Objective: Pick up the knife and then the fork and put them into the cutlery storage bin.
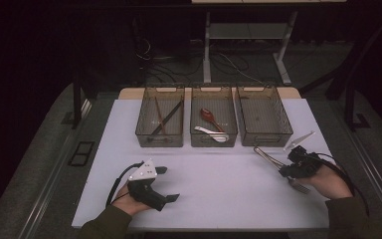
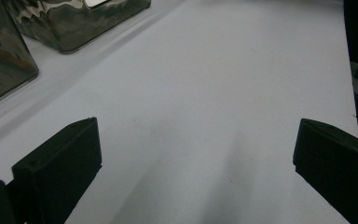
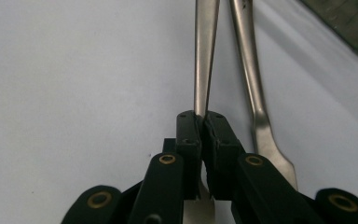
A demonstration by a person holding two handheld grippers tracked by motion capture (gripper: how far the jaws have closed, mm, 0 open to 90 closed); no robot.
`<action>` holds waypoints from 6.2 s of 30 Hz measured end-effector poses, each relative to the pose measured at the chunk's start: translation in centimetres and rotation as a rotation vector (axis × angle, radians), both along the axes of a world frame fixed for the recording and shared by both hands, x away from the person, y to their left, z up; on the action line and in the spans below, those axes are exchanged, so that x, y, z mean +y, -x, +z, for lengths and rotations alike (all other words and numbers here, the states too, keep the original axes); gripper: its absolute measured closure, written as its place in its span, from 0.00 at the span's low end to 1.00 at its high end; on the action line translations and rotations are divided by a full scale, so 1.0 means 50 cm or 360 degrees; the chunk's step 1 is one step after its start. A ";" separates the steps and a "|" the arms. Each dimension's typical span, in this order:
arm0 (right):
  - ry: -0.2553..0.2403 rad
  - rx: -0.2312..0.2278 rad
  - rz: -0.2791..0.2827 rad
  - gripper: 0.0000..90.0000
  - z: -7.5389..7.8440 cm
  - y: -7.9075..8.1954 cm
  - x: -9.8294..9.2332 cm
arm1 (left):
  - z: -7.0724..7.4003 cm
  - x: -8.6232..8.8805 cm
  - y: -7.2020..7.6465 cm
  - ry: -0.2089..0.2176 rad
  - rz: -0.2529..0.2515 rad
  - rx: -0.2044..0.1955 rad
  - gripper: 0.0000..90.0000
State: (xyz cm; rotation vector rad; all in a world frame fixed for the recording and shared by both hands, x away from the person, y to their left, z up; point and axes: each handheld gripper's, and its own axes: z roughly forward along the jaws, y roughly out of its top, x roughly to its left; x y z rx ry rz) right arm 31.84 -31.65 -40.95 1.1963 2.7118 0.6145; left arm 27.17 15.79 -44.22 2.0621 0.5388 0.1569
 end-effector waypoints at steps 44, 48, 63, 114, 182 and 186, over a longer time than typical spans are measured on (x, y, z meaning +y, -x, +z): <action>-0.0525 -0.0569 -0.0381 0.94 0.118 -0.098 -0.038 | -0.002 0.001 -0.002 0.0020 0.0004 0.0011 0.01; -0.0517 -0.0579 -0.0404 0.94 0.128 -0.130 -0.029 | -0.002 0.001 -0.003 0.0024 0.0006 0.0015 0.01; -0.0504 -0.0632 -0.0490 0.94 0.115 -0.251 -0.006 | -0.002 0.003 -0.003 0.0031 0.0006 0.0019 0.01; -0.0606 -0.0549 -0.0400 0.56 0.104 -0.192 -0.024 | -0.003 0.003 0.000 0.0017 0.0011 0.0006 0.01; 0.0368 0.0243 0.0312 0.82 -0.020 -0.136 0.029 | -0.005 0.002 0.001 0.0001 0.0013 0.0013 0.01; 0.0412 0.0268 0.0347 0.82 -0.021 -0.141 0.036 | -0.005 0.002 0.001 0.0000 0.0015 0.0012 0.01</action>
